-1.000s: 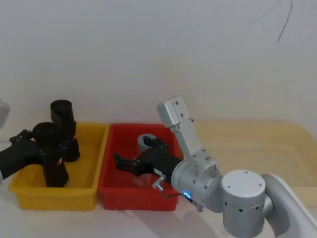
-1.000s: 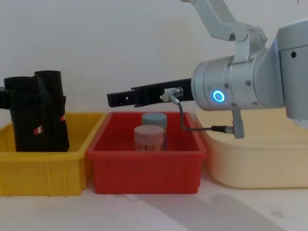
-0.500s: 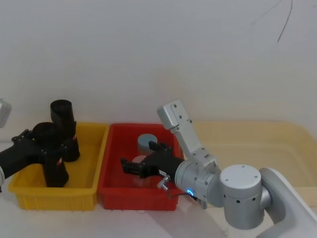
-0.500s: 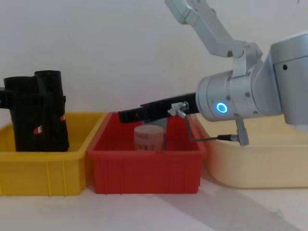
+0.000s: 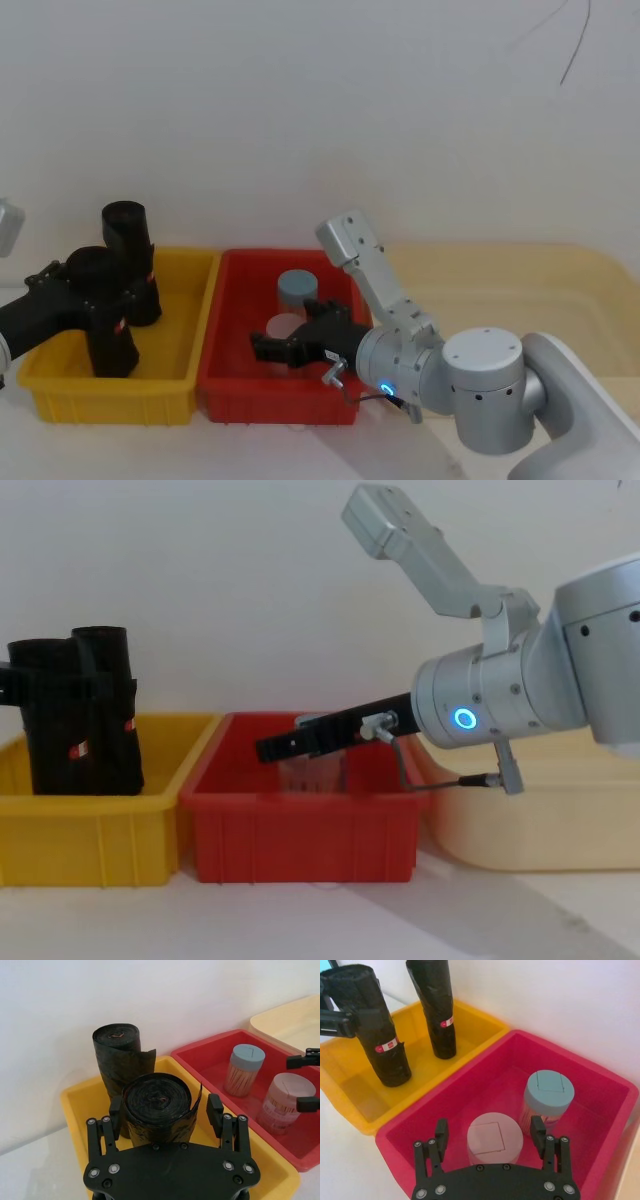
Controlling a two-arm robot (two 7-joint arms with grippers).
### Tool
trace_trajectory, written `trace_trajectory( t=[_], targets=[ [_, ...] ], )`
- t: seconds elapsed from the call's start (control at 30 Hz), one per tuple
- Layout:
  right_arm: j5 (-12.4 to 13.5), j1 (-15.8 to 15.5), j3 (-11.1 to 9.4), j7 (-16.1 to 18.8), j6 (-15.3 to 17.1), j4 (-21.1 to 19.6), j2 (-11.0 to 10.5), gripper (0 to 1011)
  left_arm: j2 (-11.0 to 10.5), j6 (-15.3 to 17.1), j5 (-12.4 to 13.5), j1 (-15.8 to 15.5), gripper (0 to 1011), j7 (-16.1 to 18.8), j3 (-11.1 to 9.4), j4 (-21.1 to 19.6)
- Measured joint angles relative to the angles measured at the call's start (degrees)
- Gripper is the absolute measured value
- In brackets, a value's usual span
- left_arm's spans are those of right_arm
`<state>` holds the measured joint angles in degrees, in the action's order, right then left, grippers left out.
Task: Pick up the garbage bag with the one hand and transfer it to the other hand.
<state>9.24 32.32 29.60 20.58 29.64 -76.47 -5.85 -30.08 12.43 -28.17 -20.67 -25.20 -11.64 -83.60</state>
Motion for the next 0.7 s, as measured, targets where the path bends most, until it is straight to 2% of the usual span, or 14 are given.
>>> trace_trajectory(
  t=[0.57,0.7],
  targets=[
    [-0.5,0.6,-0.1,0.4,-0.1,2.7,0.3,1005,0.1,0.0,-0.1,-0.1,1000,0.0,0.0,0.1],
    [-0.5,0.7,-0.1,0.4,-0.3,3.0,0.3,947,0.1,0.0,-0.1,-0.1,978,0.0,0.0,0.1]
  ],
)
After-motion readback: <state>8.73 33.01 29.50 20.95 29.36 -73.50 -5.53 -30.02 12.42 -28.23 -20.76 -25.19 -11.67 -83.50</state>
